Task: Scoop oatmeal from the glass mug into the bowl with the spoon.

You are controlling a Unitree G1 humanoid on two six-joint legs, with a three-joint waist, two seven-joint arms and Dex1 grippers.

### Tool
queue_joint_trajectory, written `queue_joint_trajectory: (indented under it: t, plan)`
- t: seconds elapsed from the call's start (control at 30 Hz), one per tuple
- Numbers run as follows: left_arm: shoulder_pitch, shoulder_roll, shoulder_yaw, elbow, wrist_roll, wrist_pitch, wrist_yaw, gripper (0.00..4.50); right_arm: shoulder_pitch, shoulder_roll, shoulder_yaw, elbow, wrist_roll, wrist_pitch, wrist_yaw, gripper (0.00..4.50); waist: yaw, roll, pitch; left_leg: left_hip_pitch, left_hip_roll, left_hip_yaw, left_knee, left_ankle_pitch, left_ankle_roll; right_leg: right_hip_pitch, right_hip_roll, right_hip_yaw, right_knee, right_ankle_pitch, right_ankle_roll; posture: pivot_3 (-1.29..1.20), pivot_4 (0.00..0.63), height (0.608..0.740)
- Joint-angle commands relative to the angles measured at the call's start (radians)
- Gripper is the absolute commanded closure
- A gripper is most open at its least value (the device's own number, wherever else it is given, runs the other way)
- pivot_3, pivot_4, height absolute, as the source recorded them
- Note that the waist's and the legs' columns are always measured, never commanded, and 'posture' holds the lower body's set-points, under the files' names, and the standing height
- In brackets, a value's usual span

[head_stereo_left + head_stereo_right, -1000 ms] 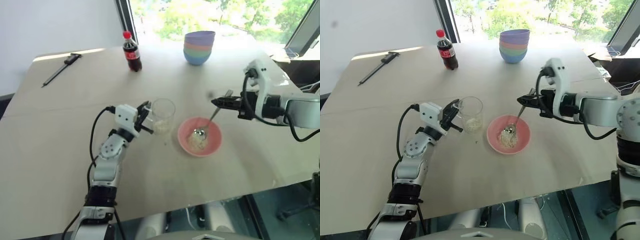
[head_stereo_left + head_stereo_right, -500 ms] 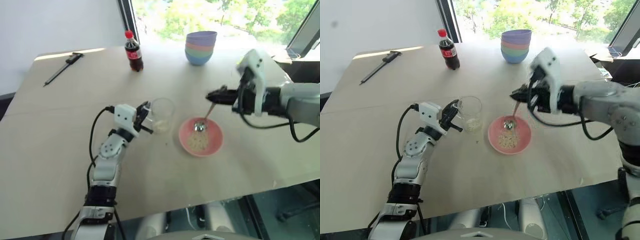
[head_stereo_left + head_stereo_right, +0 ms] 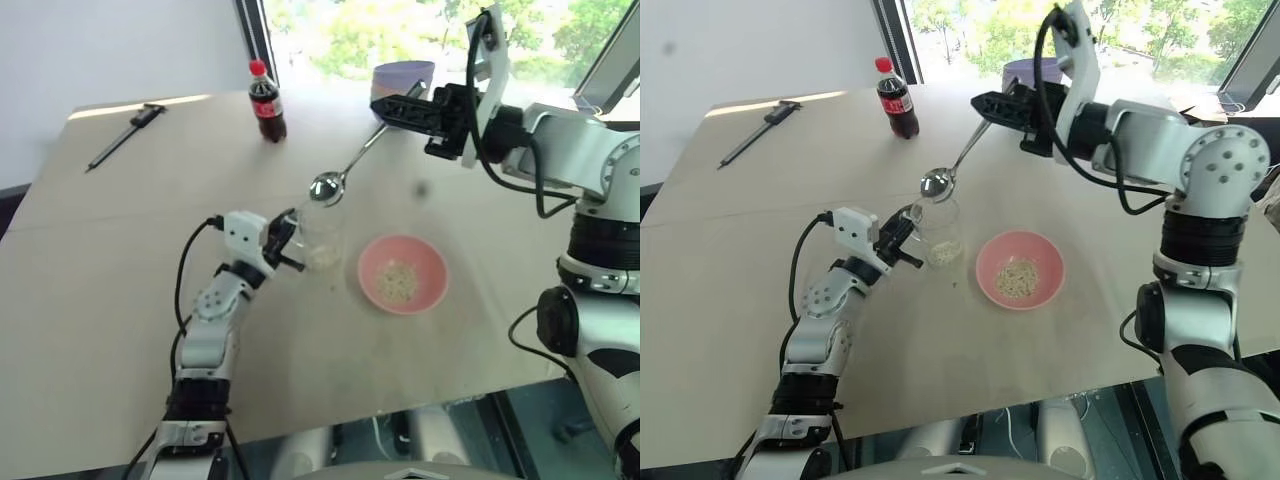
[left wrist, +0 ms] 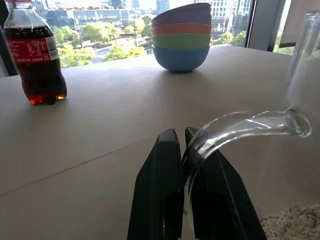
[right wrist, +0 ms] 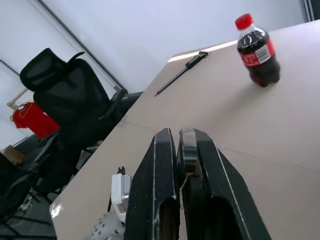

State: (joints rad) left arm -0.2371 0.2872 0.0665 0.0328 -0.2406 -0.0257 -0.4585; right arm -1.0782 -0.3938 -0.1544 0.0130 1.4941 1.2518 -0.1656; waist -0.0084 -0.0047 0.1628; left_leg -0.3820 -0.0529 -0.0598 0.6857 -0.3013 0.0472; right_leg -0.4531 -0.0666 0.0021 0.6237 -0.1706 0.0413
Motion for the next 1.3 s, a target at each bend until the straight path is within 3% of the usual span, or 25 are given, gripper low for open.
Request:
queue_joint_trajectory:
  t: [0.03, 0.17, 0.27, 0.37, 0.87, 0.93, 1.3]
  plan:
    - [0.014, 0.000, 0.000, -0.035, -0.003, 0.010, -0.001, 4.45, -0.001, -0.011, 0.079, -0.081, -0.115, -0.005, 0.067, 4.50, -0.001, 0.000, 0.000, 0.000, 0.000, 0.000, 0.000, 0.000, 0.000, 0.000, 0.000, -0.001, 0.000, 0.000, 0.000, 0.00, 0.150, 0.740]
    - [0.019, 0.005, 0.005, -0.045, 0.000, 0.017, 0.001, 4.45, -0.003, -0.001, 0.151, -0.107, -0.247, -0.041, 0.169, 4.50, -0.003, 0.000, 0.000, 0.000, 0.000, 0.000, 0.000, 0.000, 0.000, 0.000, 0.001, -0.003, 0.001, 0.000, 0.000, 0.00, 0.150, 0.740]
    - [0.024, 0.007, 0.009, -0.052, 0.002, 0.022, 0.003, 4.50, -0.004, 0.030, 0.159, -0.115, -0.296, -0.065, 0.214, 3.51, -0.003, 0.000, 0.000, 0.000, 0.000, 0.000, 0.000, 0.000, 0.000, 0.000, 0.001, -0.003, 0.001, 0.000, 0.000, 0.00, 0.150, 0.740]
    - [0.028, 0.007, 0.015, -0.059, -0.001, 0.032, 0.009, 4.50, -0.032, 0.072, 0.107, -0.087, -0.301, -0.078, 0.193, 2.21, -0.003, 0.000, 0.000, 0.000, 0.000, 0.000, 0.000, 0.000, 0.000, -0.001, 0.002, -0.003, 0.001, 0.000, 0.000, 0.00, 0.150, 0.740]
    - [0.041, 0.015, 0.027, -0.065, -0.001, 0.039, 0.023, 4.50, -0.058, 0.041, 0.017, 0.008, -0.501, -0.137, 0.265, 2.21, -0.005, 0.000, 0.000, 0.001, 0.000, 0.001, 0.000, 0.000, 0.000, -0.001, 0.001, -0.003, 0.002, 0.000, 0.000, 0.00, 0.150, 0.740]
    - [0.039, 0.015, 0.031, -0.065, 0.000, 0.036, 0.027, 3.77, -0.055, 0.048, 0.012, 0.005, -0.508, -0.134, 0.265, 2.15, -0.005, 0.000, 0.000, 0.001, 0.000, 0.001, 0.000, 0.000, 0.000, -0.001, 0.001, -0.003, 0.002, 0.000, 0.000, 0.00, 0.150, 0.740]
    - [0.058, 0.017, 0.038, -0.093, -0.008, 0.041, 0.034, 3.77, -0.065, 0.076, -0.022, 0.006, -0.537, -0.127, 0.273, 2.15, -0.005, 0.000, 0.000, 0.000, 0.000, 0.000, 0.000, 0.000, 0.000, -0.001, 0.001, -0.003, 0.001, 0.000, 0.000, 0.00, 0.150, 0.740]
